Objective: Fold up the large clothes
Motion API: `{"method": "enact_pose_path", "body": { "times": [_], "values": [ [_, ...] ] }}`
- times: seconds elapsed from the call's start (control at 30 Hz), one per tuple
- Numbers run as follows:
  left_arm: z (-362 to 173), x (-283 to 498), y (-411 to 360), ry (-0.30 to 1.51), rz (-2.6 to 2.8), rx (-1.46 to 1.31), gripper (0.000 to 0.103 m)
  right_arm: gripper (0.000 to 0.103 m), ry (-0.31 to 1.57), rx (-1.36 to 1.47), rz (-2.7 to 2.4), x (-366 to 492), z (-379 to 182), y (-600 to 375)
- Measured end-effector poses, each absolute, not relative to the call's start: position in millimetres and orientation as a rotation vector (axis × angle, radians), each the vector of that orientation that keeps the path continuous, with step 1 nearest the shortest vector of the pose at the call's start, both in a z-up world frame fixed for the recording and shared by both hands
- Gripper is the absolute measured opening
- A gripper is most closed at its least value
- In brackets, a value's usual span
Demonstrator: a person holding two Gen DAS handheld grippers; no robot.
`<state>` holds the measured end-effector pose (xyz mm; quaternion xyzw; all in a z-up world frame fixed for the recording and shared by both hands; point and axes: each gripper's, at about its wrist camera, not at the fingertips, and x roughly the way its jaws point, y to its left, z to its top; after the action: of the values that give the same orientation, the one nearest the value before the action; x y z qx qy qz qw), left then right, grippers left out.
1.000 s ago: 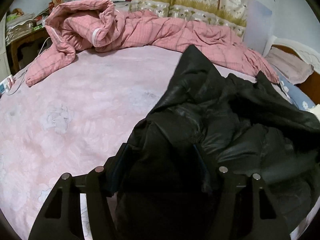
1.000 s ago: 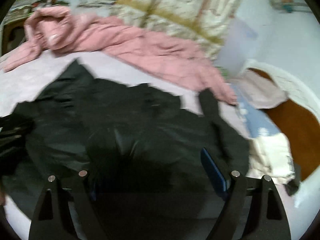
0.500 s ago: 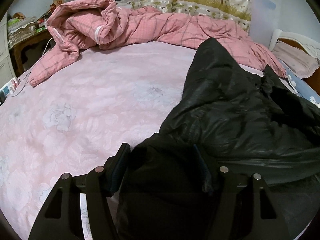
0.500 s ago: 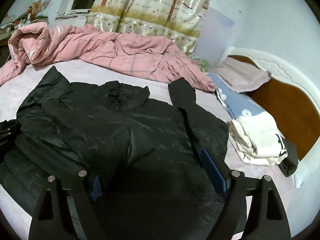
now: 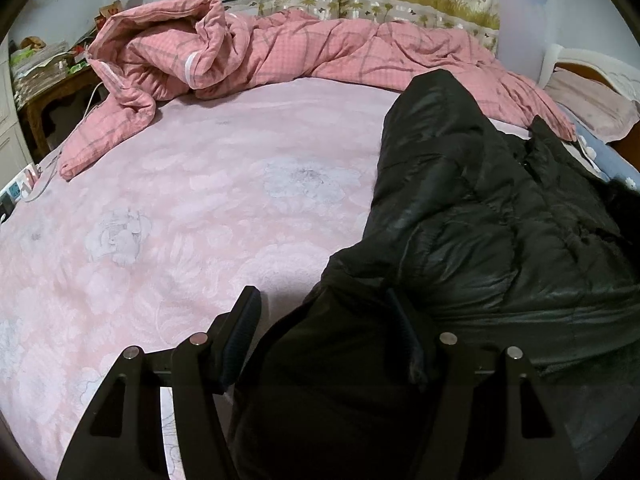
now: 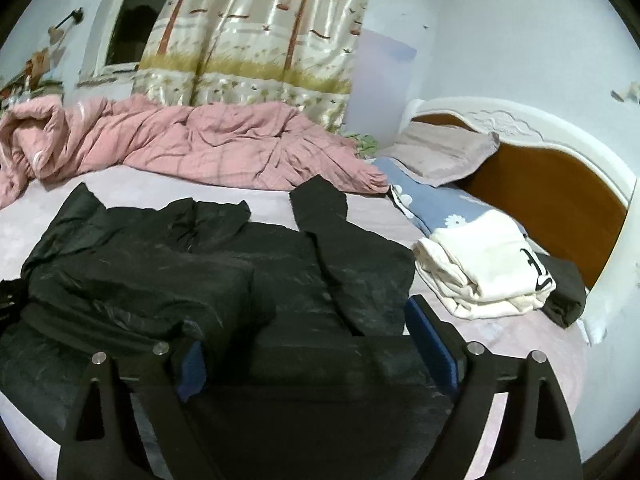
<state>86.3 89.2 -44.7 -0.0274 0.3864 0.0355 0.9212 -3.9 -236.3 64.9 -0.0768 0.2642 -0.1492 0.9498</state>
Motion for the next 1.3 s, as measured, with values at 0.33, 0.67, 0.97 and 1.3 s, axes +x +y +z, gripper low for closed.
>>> {"method": "enact_pose_path", "body": {
  "times": [0.33,0.67,0.97,1.3],
  "values": [
    [-43.8,85.9,86.7,0.786,0.076,-0.037,0.064,0.090,0.576,-0.104,-0.305,-22.4,46.4,-259.1],
    [-41.4,82.8,88.1,0.769,0.064,-0.035,0.058,0.093,0.704,-0.008,-0.119,-41.7,-1.0,-279.7],
    [5.9,21.0,57.9,0.430,0.015,0.144,0.063,0.093,0.588,0.117,0.039,-66.7,14.8,-289.7],
    [5.7,23.6,51.1,0.447,-0.054,0.124,0.066,0.093,0.733,0.332,0.086,-47.8,13.3,-296.5]
  ]
}}
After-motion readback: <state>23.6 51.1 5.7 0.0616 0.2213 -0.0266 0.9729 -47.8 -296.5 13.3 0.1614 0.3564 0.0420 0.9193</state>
